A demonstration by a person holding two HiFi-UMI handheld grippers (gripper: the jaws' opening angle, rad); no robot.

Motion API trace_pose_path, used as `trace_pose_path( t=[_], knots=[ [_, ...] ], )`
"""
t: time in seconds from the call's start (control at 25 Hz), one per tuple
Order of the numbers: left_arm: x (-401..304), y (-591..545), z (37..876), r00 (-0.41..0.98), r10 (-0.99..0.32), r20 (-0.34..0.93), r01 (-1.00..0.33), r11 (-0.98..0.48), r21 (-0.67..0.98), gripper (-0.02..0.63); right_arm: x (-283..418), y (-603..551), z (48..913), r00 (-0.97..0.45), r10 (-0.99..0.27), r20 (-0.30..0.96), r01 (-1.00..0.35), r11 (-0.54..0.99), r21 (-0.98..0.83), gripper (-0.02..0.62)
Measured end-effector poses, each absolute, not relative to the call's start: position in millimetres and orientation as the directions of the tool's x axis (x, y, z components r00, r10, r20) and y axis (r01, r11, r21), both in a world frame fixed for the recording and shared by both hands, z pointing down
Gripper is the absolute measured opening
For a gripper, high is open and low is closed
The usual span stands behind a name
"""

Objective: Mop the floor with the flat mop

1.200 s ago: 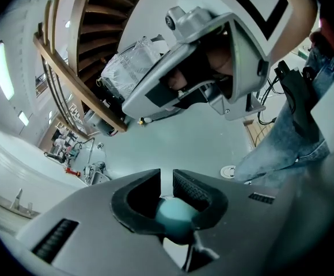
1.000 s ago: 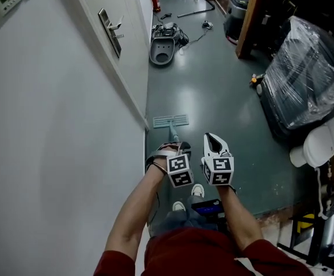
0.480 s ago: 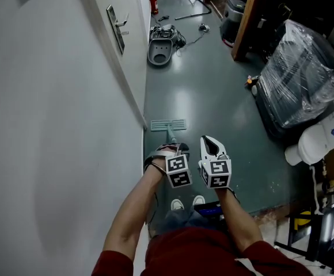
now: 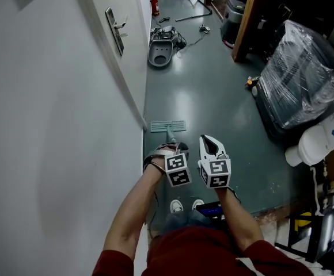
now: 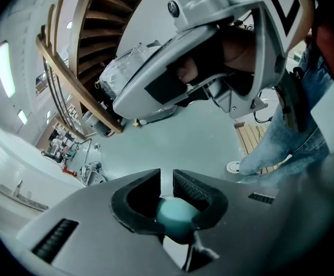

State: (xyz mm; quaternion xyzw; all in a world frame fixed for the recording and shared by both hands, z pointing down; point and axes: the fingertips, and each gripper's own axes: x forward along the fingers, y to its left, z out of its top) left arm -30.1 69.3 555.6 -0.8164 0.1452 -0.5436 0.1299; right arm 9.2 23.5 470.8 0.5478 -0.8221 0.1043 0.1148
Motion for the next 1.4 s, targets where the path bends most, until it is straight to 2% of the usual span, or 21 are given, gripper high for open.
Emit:
trace_pose_path(
  t=[1.4],
  knots=[
    [-7.6,57.9,556.4,0.361,-0.372,0.855,-0.104,-0.927,-0.36,0.066,33.4,15.0,476.5,-0.373,-0.874,0.312,-0.923,0.384,-0.027,0.017]
  ],
)
